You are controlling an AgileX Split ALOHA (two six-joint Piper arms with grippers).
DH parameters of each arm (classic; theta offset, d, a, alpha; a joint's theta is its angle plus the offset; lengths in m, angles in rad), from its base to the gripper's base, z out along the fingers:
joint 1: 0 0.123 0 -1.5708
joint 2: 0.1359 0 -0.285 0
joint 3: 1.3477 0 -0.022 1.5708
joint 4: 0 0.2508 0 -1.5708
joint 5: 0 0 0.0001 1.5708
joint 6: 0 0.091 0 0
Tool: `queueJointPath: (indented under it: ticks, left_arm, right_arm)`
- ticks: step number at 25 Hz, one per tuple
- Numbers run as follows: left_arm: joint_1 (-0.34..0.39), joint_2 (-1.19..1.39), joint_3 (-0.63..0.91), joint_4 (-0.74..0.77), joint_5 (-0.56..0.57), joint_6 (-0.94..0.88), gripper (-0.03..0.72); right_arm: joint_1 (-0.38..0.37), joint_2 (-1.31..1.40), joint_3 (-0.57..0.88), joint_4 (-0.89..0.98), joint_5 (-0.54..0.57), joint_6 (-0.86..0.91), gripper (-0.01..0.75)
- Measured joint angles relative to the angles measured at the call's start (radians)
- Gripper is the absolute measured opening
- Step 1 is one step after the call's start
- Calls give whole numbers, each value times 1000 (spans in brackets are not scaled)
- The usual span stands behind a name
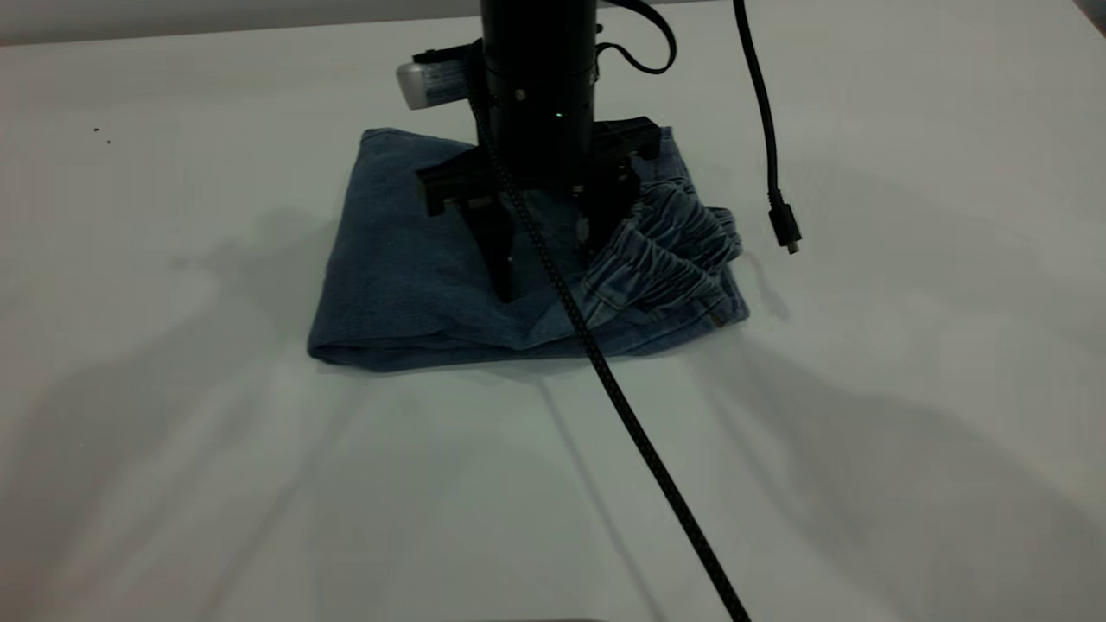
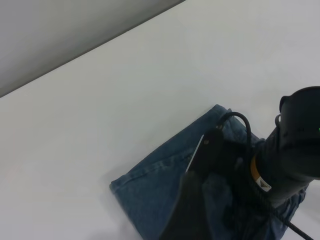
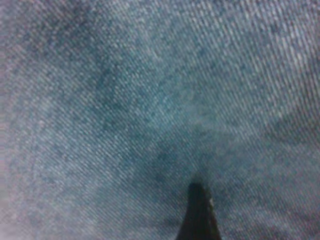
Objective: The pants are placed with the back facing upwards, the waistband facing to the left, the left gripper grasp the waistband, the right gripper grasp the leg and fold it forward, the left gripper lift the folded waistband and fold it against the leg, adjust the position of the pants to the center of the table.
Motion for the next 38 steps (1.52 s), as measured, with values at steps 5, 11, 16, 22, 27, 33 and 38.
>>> queueJointPath:
  ticks: [5,11,16,22,27,33,38]
  left_arm:
    - [0,-12,0,17,16,5,583]
    - [0,-137,0,137,87,-16,582]
    - [0,-280,0,246,223,-84,582]
    - [0,-439,-2,374,439,-194,582]
    - [0,-551,-2,432,446,-272,582]
    - [0,-705,130,434,446,-328,582]
    - [0,-836,326,435,446,-374,582]
  right_arm:
    - [4,-26,-93,14,1,-7,465]
    - [4,-248,-110,10,7,-42,465]
    - [4,-486,-112,39,19,-111,465]
    - [4,-768,-5,40,30,-179,465]
    - [4,-1038,218,13,35,-212,465]
    - [4,-1328,590,5,37,-217,465]
    - [4,-1541,917,-34,36,-217,465]
